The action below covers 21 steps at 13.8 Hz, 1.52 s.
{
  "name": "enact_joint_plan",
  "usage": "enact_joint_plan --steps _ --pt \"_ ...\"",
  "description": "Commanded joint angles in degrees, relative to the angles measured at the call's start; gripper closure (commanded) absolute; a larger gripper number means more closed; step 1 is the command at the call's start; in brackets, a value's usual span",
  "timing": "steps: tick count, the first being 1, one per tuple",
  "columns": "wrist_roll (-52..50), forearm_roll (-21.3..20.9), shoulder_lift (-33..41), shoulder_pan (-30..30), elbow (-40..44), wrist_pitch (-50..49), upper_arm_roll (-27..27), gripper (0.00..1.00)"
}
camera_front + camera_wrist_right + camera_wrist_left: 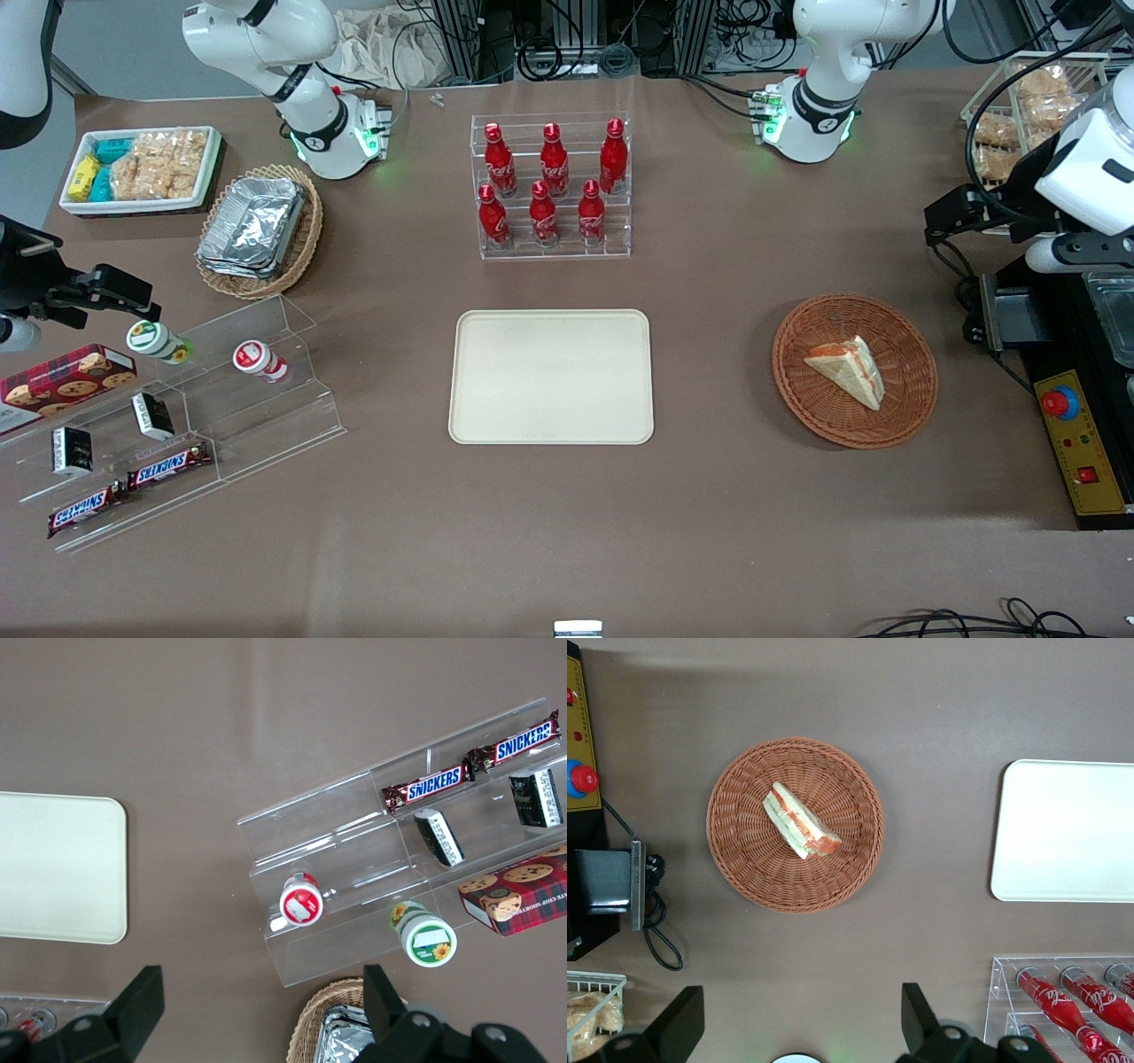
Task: Place sandwich from basket to tray
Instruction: 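Move the left gripper over the sandwich in the wicker basket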
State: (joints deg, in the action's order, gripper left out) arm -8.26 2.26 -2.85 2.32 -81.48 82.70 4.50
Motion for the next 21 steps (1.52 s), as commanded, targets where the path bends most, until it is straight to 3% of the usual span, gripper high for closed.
enact_joint_plan --steps 1,4,9,13,20,21 --pt "2.70 -1.81 0.29 0.75 0.37 -1.66 -0.54 0.00" --pt "2.20 -1.90 -0.40 0.41 -0.07 -1.66 -0.72 0.00" --pt "-0.08 -1.91 -1.28 -4.07 -11.21 2.19 -0.98 0.00" --pt "-13.43 -1.91 -3.39 -5.22 -22.99 17.20 -0.98 0.00" --pt "-23.55 -0.33 -7.78 -6.19 -37.16 41.56 -0.89 0.00" --pt "-23.65 1.68 -8.57 -6.19 -37.52 43.23 -0.89 0.00"
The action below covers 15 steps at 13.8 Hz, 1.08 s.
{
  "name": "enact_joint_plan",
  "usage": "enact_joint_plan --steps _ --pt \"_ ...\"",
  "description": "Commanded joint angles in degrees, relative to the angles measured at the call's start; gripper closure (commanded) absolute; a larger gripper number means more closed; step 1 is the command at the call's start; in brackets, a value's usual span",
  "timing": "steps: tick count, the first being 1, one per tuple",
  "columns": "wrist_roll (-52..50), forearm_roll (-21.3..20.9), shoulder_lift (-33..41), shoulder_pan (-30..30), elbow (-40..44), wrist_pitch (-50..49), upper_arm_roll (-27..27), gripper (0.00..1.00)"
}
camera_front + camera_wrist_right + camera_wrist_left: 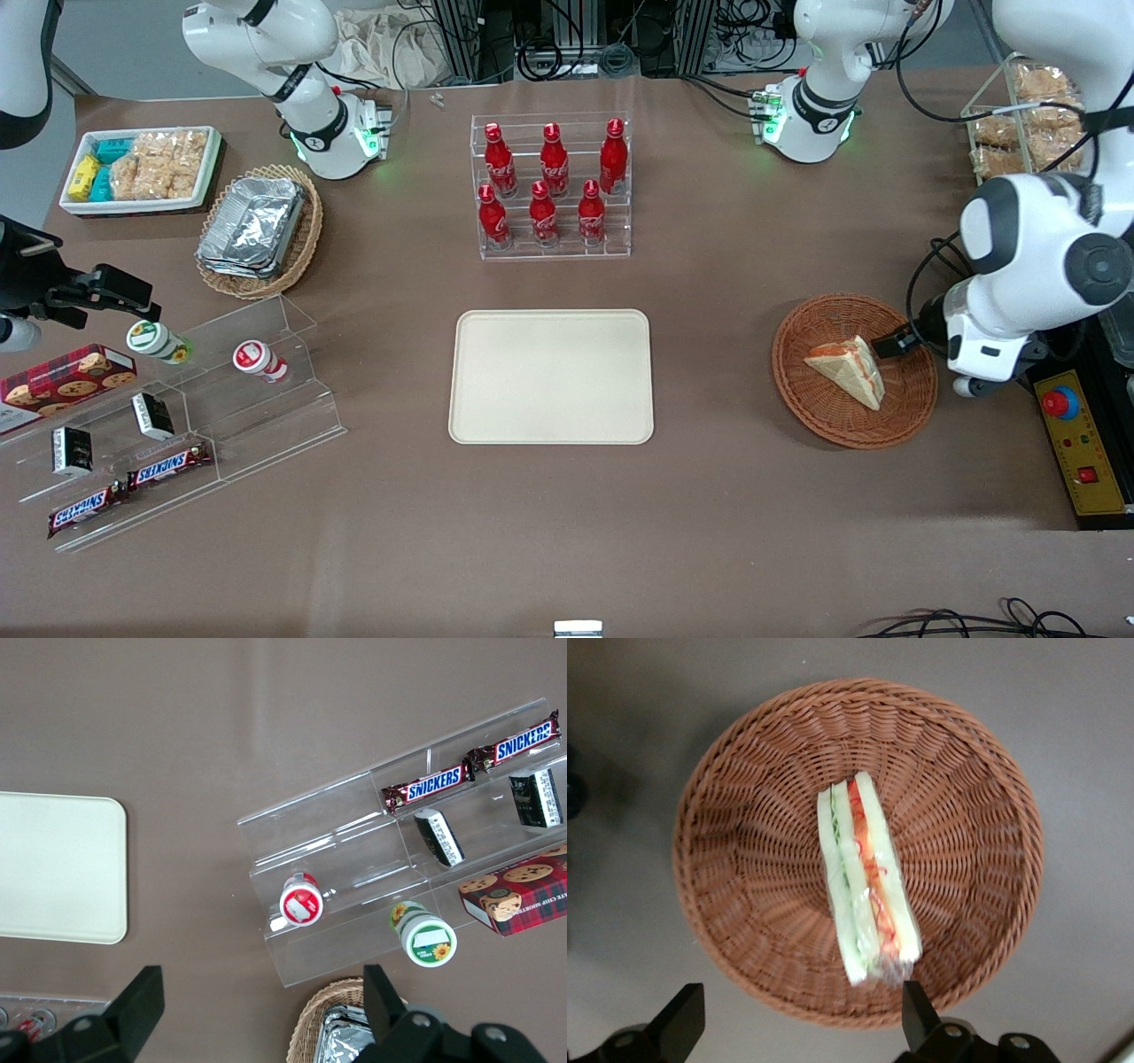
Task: Place sandwich from basket to tray
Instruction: 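Lower the left gripper and close it on the wrapped sandwich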
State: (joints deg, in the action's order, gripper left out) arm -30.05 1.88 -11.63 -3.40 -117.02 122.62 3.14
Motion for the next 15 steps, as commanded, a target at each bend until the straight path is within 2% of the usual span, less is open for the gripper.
enact_joint_plan --steps 1,3,8,9,10,13,15 --pt "-2.03 4.34 -0.84 -0.47 -1.99 5.15 0.46 0.00" --pt "-4.21 6.38 -2.87 -0.38 -2.07 8.41 0.46 0.00" --pt "-8.79 6.29 -6.74 0.50 -6.19 19.03 0.55 0.00" --pt "-8.88 6.29 -7.70 0.50 -6.81 20.53 0.64 0.05" --pt "-8.89 6.29 -8.49 0.67 -6.91 21.16 0.81 0.24" --pt "-9.06 6.20 -8.85 1.64 -6.91 21.16 0.81 1.00" --pt "-9.67 6.20 -7.81 1.64 -6.56 20.56 0.81 1.00"
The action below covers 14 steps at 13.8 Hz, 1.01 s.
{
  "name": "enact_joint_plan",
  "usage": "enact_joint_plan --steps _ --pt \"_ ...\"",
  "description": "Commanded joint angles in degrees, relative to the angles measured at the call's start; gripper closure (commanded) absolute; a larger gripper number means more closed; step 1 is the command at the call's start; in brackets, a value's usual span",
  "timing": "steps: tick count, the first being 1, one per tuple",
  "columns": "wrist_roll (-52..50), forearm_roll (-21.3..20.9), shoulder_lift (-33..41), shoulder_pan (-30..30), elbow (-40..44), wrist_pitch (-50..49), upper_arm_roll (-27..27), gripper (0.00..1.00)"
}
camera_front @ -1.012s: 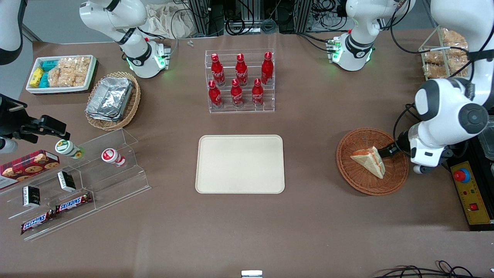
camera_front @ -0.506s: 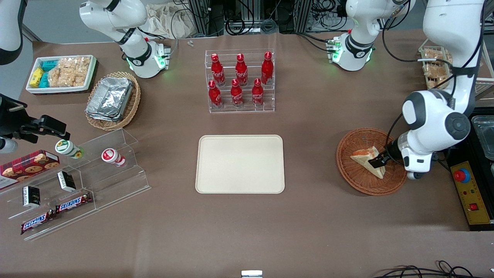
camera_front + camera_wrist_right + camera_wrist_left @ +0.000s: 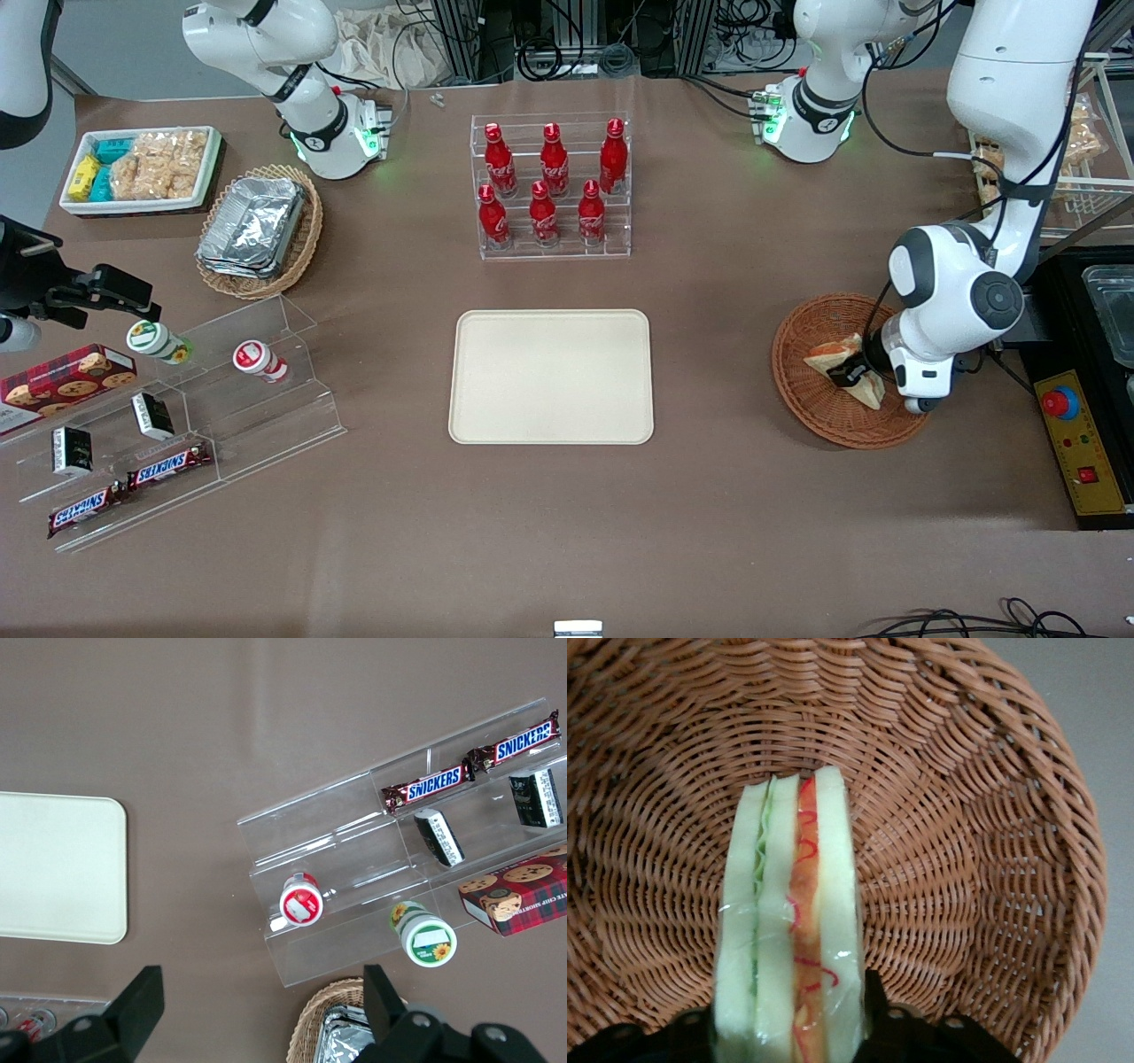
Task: Place sandwich from basket to tray
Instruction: 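Lift the sandwich and carry it with the left gripper to the tray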
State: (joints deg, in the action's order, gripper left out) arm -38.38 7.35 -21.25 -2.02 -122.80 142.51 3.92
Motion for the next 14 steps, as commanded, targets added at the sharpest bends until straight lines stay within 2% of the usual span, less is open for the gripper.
enact_joint_plan --steps 1,5,8,10,14 --pt "-1.34 0.65 3.65 0.26 -0.86 -0.38 0.03 1.00" --pt "2.16 -0.40 13.32 0.18 4.04 -20.20 -0.06 1.00" --pt "8.75 -0.32 16.15 0.44 10.63 -33.23 0.47 1.00" --pt "10.08 -0.31 15.89 0.44 13.89 -36.33 5.97 1.00" --pt "10.78 -0.49 12.47 0.44 14.69 -29.69 18.90 1.00"
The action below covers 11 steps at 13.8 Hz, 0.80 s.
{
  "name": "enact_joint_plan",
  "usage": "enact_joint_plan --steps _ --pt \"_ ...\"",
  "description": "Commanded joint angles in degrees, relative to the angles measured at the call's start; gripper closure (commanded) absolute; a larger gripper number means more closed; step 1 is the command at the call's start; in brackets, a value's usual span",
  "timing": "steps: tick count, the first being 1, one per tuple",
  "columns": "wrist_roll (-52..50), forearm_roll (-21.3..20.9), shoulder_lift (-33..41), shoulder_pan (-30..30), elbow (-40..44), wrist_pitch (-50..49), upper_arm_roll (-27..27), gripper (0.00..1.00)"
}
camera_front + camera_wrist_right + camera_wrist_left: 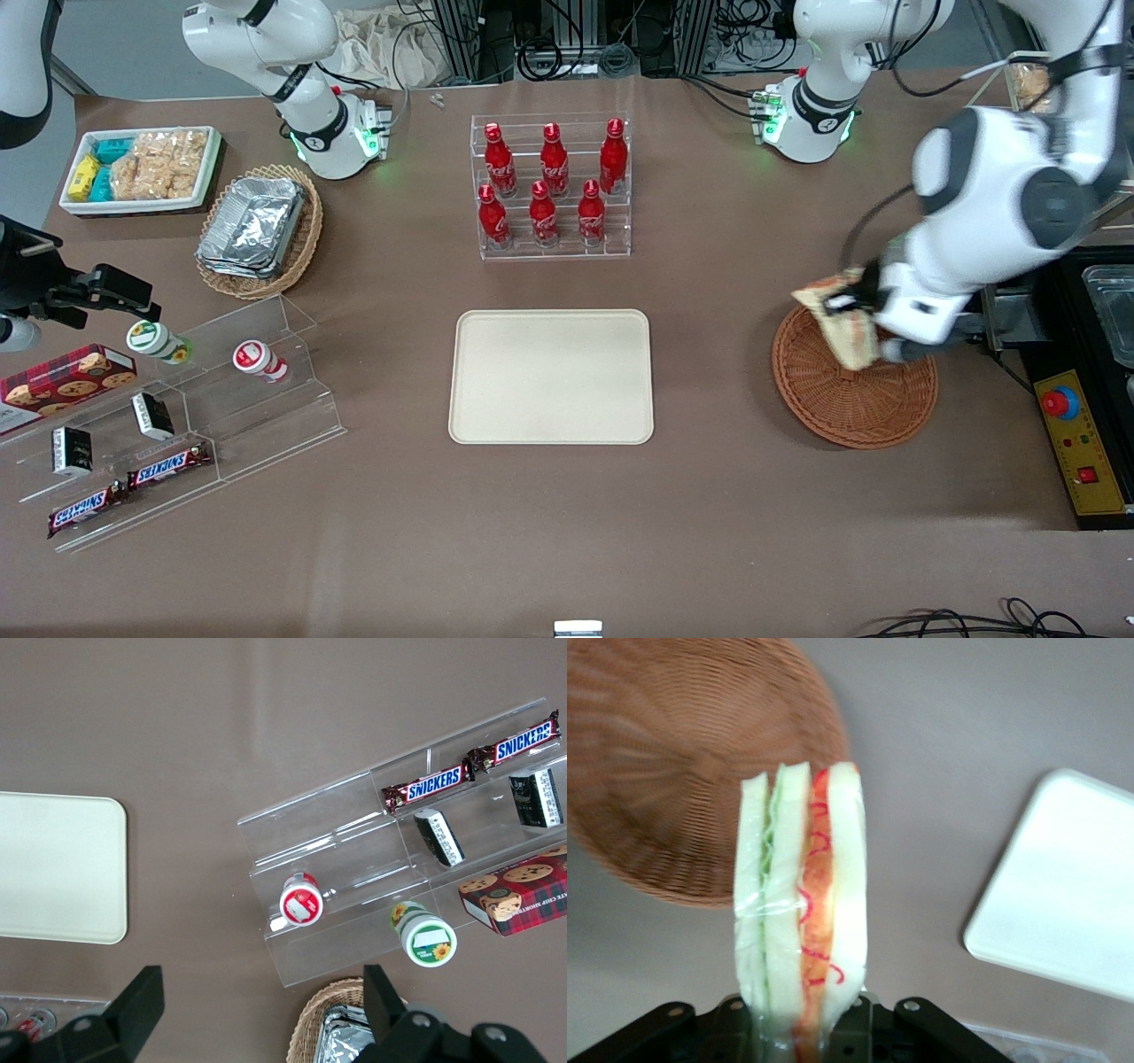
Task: Place sandwich from basket to tray
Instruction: 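Lift the sandwich and carry it with the left gripper to the tray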
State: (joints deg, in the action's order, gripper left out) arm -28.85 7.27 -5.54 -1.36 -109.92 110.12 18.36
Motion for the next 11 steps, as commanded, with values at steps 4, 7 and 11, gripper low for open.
enact_joint_plan --steps 4,7,11 --pt "0.13 -2.60 -10.00 2.57 1.73 15.63 12.66 1.00" --pt "-3.57 -5.85 -15.80 5.30 1.99 22.66 12.67 1.00" --pt "-10.06 -16.21 -28.18 9.09 8.21 25.76 12.49 1.00"
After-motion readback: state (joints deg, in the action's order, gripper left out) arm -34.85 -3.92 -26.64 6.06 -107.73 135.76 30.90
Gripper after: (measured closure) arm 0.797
